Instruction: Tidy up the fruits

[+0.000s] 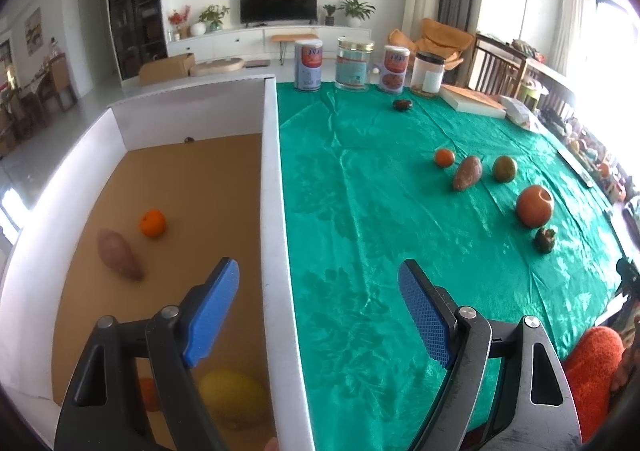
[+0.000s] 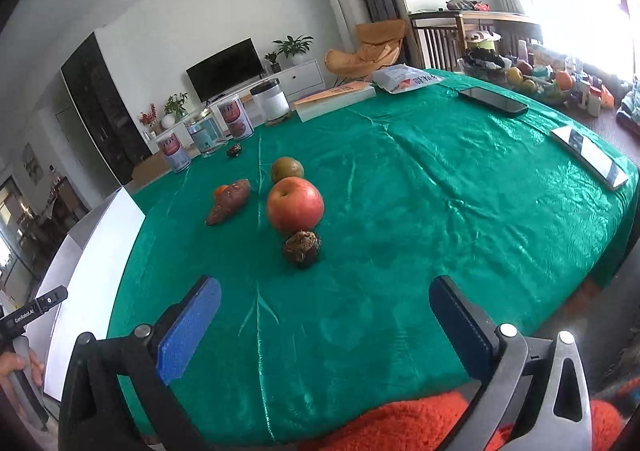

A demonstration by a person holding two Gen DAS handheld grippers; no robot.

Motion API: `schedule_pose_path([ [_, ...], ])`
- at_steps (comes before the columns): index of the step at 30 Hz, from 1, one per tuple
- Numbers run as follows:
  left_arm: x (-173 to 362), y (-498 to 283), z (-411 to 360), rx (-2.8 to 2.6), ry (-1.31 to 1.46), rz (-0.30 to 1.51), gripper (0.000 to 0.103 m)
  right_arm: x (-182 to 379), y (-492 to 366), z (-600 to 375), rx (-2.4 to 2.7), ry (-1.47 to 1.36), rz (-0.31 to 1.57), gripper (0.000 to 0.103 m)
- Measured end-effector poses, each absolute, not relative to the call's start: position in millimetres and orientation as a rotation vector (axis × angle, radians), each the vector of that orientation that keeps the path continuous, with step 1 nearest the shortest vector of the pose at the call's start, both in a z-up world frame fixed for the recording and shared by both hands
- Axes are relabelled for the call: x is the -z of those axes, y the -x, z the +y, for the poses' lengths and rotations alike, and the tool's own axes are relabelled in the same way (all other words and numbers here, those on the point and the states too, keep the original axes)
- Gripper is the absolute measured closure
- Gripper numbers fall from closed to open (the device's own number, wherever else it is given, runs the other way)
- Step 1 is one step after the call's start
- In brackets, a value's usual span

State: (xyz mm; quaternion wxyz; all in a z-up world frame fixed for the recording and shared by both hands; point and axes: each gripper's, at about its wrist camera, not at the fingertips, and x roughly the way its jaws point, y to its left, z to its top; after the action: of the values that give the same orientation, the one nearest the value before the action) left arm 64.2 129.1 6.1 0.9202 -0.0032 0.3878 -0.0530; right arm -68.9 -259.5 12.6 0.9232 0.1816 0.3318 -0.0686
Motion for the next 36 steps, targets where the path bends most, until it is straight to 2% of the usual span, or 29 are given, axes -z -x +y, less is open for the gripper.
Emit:
schedule_pose_path([
  [3, -10.3, -63.4, 124.9, 0.076, -0.034, 0.783, 0.019, -15.3, 72.9, -261.3, 0.144, -0.366, 0.66, 0.0],
  [5, -27.5, -53.3, 113.5, 0.018, -0.099, 0.701, 0.019, -10.5, 69.7, -260.8, 0.136, -0.361, 0.681, 0.0],
  [6, -40.8, -44.2, 102.4, 0.019, -0.138, 0.628, 0.017, -7.9, 67.5, -262.2, 0.131, -0.367, 0.696, 0.0],
  [8, -64.2, -26.2, 78.9, 0.069, -0.187, 0.508, 0.006, 0.6, 61.8, -266.8, 0.121, -0.397, 0.733, 0.0],
  [10, -79.5, -12.2, 54.1, 0.186, -0.17, 0.457, 0.002, 9.9, 55.6, -273.3, 0.117, -0.439, 0.777, 0.0],
  [12, -78.0, -10.1, 30.5, 0.332, -0.099, 0.514, 0.001, 15.4, 52.2, -278.4, 0.121, -0.469, 0.807, 0.0],
  [15, -44.1, -30.6, -4.8, 0.472, 0.0, 0.691, 0.001, 11.8, 38.7, -280.4, 0.132, -0.428, 0.852, 0.0],
  [19, 16.2, -81.7, -34.9, 0.407, 0.032, 0.825, 0.002, -7.1, -3.5, -274.5, 0.24, 0.005, 0.899, 0.0],
  [21, 41.0, -106.7, -43.8, 0.344, -0.003, 0.861, 0.003, 2.6, -21.8, -284.2, 0.273, 0.106, 0.964, 0.0],
  [23, 58.6, -122.6, -46.1, 0.303, -0.03, 0.88, 0.003, 15.2, -28.7, -300.6, 0.272, -0.001, 1.05, 0.0],
  [27, 81.1, -140.0, -49.4, 0.274, -0.072, 0.906, 0.003, 33.8, -20.5, -307.2, 0.165, -0.297, 1.047, 0.0],
  [30, 96.5, -145.4, -49.6, 0.296, -0.05, 0.959, 0.003, 46.6, -21.7, -301.8, 0.2, -0.282, 1.093, 0.0],
  [36, 98.7, -139.1, -58.7, 0.306, -0.11, 0.929, 0.002, 33.2, -9.3, -293.2, 0.247, -0.213, 1.009, 0.0],
])
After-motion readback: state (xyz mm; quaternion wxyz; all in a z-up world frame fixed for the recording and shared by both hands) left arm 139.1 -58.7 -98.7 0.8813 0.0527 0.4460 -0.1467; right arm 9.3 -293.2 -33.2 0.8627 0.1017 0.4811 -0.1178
